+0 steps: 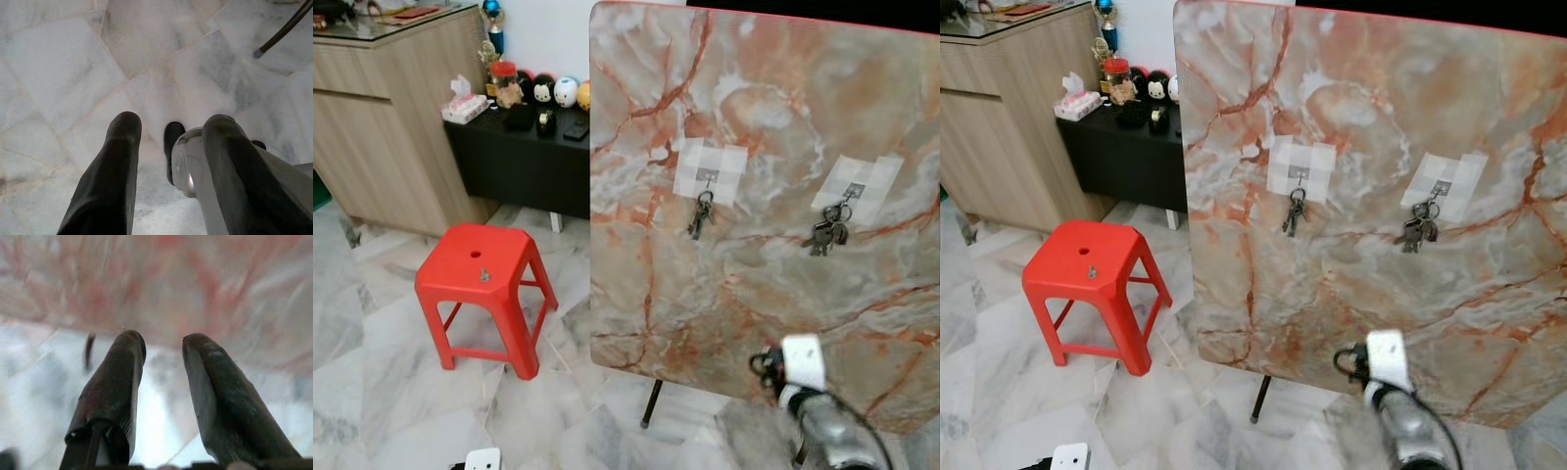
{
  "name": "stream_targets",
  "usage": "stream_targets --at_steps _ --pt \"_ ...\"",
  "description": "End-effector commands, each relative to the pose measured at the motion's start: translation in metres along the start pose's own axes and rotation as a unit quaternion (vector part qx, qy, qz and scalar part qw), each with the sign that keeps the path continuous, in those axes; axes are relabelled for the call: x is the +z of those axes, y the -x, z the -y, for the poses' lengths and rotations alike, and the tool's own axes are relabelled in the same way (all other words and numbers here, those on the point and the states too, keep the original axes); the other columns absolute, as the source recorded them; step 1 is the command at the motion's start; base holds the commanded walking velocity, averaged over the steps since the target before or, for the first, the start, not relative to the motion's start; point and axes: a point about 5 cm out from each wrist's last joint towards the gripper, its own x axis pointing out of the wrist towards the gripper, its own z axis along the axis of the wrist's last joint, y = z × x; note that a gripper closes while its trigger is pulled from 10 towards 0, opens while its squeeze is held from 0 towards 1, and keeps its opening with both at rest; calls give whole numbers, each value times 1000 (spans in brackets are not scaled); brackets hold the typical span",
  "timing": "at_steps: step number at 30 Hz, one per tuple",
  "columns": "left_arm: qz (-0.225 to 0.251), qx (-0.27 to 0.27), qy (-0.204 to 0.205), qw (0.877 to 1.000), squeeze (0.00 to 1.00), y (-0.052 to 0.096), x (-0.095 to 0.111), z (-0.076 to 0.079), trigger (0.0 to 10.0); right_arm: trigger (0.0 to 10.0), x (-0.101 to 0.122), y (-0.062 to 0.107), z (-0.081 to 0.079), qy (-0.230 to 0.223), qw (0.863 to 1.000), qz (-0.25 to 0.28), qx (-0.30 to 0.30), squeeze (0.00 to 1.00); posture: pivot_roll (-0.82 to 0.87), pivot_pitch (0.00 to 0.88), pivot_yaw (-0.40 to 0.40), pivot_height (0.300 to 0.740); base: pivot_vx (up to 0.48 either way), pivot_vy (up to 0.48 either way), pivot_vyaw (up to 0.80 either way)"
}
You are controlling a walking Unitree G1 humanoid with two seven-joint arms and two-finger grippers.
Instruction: Hang keys on a hook
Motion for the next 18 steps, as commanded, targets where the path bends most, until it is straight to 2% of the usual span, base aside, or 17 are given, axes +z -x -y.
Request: stream_targets --at_steps 1,3,4,7,11,18 --pt "-12 3 -5 1000 0 0 -3 -1 10000 10000 -14 3 4 -28 999 -33 -17 0 31 0 -69 718 0 0 0" --pt "-12 6 -6 1000 0 1 -3 -1 10000 10000 -39 9 2 -53 995 -78 -25 0 26 0 -67 718 0 0 0" --pt "-12 6 -6 1000 0 1 -3 -1 10000 10000 -39 9 2 -53 995 -78 -25 0 26 0 -67 718 0 0 0" --pt "-13 8 1 1000 0 2 -7 0 10000 10000 -69 19 -4 -73 989 -126 -19 0 56 0 -89 718 0 0 0" --pt "-18 4 -1 1000 0 2 -9 1 10000 10000 -74 21 -6 -86 988 -128 -19 0 32 0 -70 718 0 0 0" --pt "-24 -3 -8 1000 0 3 -12 -1 10000 10000 -82 25 3 -93 985 -143 -40 0 10 0 -47 718 0 0 0"
